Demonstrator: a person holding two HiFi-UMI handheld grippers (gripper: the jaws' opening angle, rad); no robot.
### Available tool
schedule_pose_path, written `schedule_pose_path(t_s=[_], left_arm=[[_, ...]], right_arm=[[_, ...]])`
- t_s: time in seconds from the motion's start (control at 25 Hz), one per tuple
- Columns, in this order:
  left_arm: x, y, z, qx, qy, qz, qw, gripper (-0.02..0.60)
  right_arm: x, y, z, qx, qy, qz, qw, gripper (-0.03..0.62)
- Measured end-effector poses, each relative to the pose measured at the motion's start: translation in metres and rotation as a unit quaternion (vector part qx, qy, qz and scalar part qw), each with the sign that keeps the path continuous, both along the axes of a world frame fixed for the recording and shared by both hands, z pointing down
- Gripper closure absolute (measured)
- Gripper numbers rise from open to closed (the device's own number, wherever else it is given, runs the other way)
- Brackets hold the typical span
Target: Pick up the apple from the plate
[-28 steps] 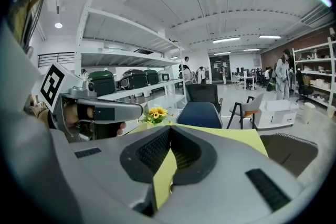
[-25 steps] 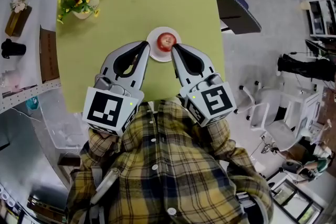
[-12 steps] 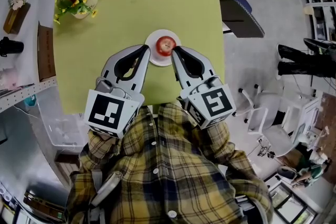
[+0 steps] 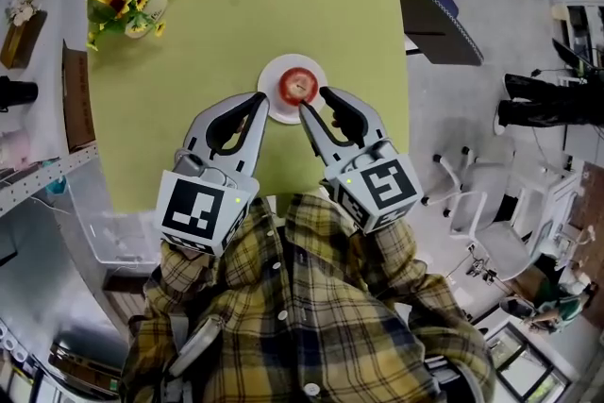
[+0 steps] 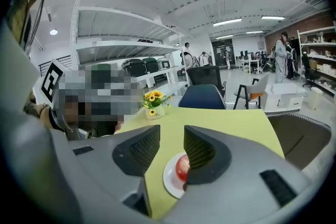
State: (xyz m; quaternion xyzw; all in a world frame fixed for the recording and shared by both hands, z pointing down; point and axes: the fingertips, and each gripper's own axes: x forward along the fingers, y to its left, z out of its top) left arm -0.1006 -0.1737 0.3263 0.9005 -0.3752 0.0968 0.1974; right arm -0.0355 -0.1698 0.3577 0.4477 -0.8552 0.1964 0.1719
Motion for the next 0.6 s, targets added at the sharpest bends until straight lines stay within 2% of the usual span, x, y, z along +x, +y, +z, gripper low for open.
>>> schedule_pose_path(t_s=[0.44, 0.6], left_arm=[[-0.006, -0.003, 0.035, -0.034, -0.008, -0.007, 0.9994, 0.583], [-0.01, -0.006, 0.049, -0.045, -0.01, -0.011, 0.9989, 0.583]], right_arm=[[0.002, -0.006, 0.041, -0.027, 0.0, -0.006, 1.0, 0.371], [0.002, -0.014, 0.052, -0.016, 0.001, -0.005, 1.0, 0.332]])
